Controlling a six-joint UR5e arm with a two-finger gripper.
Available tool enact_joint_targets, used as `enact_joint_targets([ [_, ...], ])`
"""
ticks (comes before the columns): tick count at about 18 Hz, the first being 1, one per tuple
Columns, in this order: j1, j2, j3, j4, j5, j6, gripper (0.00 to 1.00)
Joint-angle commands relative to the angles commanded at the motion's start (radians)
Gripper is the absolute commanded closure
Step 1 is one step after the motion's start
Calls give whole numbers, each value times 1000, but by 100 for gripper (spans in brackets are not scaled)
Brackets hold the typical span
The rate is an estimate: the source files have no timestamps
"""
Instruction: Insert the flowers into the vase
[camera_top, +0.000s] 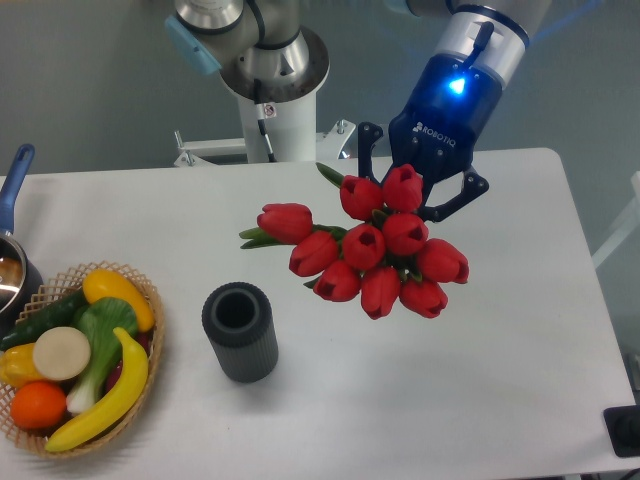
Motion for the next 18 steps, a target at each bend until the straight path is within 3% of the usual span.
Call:
enact_joint_targets([
  [1,-3,3,-6,29,2,-20,67],
  [9,-18,-8,6,51,-3,-55,67],
  [18,-153,-78,2,130,-6,-55,67],
])
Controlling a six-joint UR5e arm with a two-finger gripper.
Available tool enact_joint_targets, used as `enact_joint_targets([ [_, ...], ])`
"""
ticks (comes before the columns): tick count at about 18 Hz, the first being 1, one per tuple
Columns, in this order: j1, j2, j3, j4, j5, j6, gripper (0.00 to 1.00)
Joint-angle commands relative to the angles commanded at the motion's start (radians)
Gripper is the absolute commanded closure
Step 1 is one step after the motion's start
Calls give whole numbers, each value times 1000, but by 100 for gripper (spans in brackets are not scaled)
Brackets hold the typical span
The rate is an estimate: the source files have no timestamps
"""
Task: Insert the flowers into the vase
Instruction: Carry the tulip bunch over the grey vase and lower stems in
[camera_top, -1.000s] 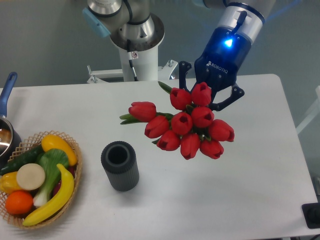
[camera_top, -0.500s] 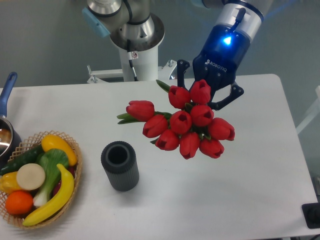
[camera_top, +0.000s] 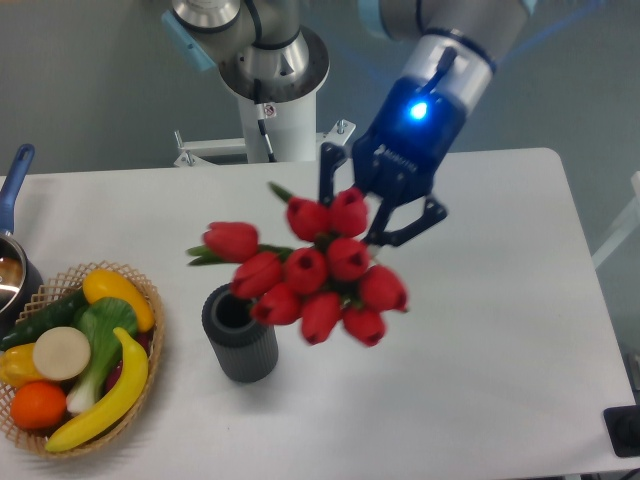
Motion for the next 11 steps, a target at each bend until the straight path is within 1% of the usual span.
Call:
enact_joint_targets([
  [2,-19,-18,-15,41,-43,5,67],
  [3,-20,-22,-28,60,-89,12,67],
  [5,-22,-55,-41,97,-191,90,68],
  [7,-31,-81,-54,97,-270,168,68],
  [9,-39,-86,-84,98,-291,219,68],
  [11,-34,-84,-115,100,-369,256,68],
])
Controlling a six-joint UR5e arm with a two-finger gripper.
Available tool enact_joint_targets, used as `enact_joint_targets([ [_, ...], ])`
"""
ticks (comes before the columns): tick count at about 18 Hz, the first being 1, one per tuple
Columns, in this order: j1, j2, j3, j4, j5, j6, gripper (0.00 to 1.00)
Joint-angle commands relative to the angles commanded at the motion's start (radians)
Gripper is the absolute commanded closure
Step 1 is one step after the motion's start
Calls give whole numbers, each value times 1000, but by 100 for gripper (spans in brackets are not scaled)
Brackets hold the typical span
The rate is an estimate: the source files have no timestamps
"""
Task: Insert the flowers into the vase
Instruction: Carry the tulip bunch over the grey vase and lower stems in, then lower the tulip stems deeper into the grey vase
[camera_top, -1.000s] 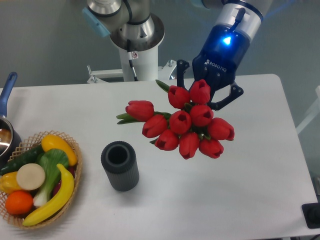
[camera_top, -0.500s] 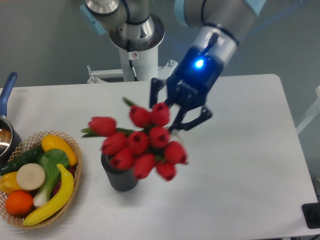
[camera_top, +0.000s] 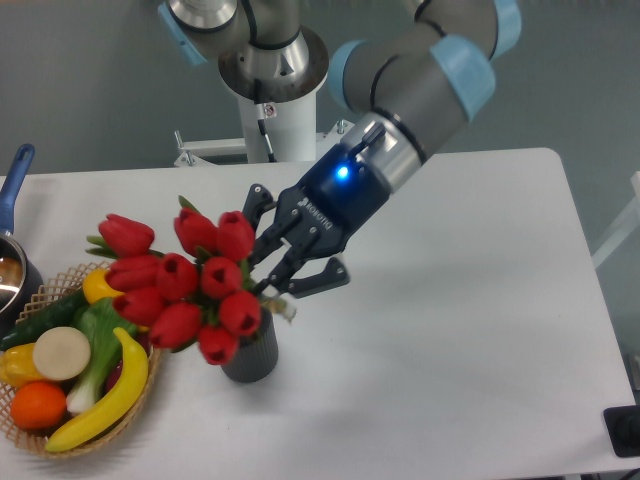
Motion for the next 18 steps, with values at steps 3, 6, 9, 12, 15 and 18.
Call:
enact_joint_targets([
  [3,8,11,-64,0,-85,38,68],
  [6,23,31,-126,0,-148,66,68],
  [9,25,43,-155,0,-152,66,68],
  [12,26,51,-166,-2,-152,65,68],
  [15,25,49,-169,-2,-152,65,68],
  [18,25,48,-181,-2,-151,65,68],
])
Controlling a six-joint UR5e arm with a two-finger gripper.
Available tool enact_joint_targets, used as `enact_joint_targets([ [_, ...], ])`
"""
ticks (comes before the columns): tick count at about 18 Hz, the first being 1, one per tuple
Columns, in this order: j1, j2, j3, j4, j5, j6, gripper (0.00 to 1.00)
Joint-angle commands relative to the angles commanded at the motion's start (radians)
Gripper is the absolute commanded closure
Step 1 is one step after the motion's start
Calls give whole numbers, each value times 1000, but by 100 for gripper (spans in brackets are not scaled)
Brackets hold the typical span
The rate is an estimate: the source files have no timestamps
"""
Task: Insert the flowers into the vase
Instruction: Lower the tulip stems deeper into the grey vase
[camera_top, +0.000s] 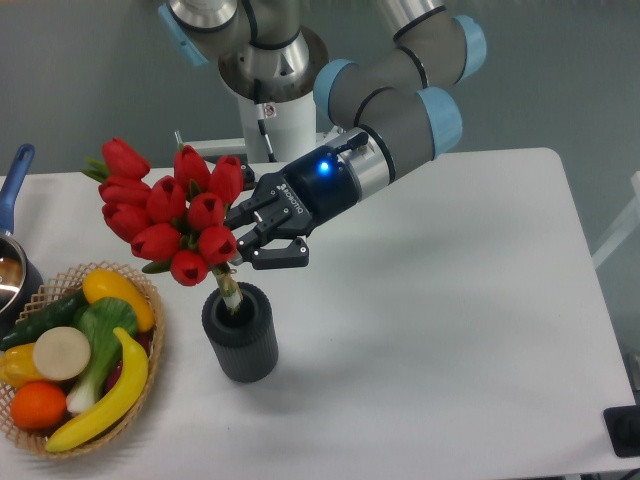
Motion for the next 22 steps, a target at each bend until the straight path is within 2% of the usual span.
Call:
enact_joint_targets([
  [6,0,-5,-3,0,0,0,68],
  [13,-2,-35,-5,-2,2,3,67],
  [22,0,-69,-43,-2,6,37,67],
])
